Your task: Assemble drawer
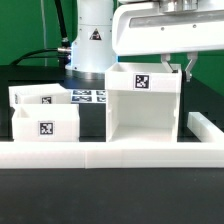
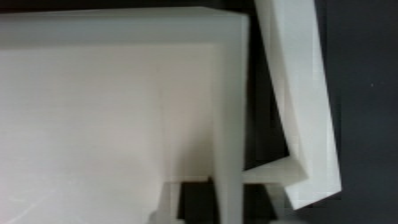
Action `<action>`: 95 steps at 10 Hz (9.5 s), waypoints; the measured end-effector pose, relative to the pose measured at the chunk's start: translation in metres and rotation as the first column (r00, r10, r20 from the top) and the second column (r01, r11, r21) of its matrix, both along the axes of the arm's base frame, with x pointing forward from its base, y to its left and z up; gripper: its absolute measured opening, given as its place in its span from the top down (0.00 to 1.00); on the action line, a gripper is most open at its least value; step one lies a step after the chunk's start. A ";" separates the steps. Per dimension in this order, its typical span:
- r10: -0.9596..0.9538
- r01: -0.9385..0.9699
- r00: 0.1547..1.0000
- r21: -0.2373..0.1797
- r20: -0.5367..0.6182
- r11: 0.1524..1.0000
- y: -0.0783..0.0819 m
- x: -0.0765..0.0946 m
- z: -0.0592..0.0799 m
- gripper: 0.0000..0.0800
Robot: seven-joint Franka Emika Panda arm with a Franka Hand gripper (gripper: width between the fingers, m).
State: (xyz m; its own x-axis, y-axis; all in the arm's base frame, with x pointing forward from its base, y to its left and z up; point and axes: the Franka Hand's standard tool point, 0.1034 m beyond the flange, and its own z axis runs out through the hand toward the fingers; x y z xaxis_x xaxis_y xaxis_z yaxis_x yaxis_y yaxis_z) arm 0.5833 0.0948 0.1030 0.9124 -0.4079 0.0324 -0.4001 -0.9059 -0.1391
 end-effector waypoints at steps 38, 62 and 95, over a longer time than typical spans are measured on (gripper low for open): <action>-0.588 0.607 0.794 0.143 -0.153 0.782 -0.007 0.041 0.036 0.19; 0.559 -0.555 0.829 -0.097 0.023 0.826 -0.161 -0.049 -0.042 0.19; 0.682 -0.678 0.732 -0.120 -0.008 0.726 -0.164 -0.069 -0.077 0.95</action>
Offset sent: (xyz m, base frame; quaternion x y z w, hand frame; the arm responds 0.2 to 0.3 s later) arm 0.0007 -0.0074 -0.0171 -0.0064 0.0060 0.2262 0.9740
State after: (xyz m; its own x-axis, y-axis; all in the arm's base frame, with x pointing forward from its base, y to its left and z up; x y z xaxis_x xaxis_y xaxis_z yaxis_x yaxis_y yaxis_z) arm 0.5144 -0.0696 0.0258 0.9415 0.3290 0.0733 0.3316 -0.9431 -0.0263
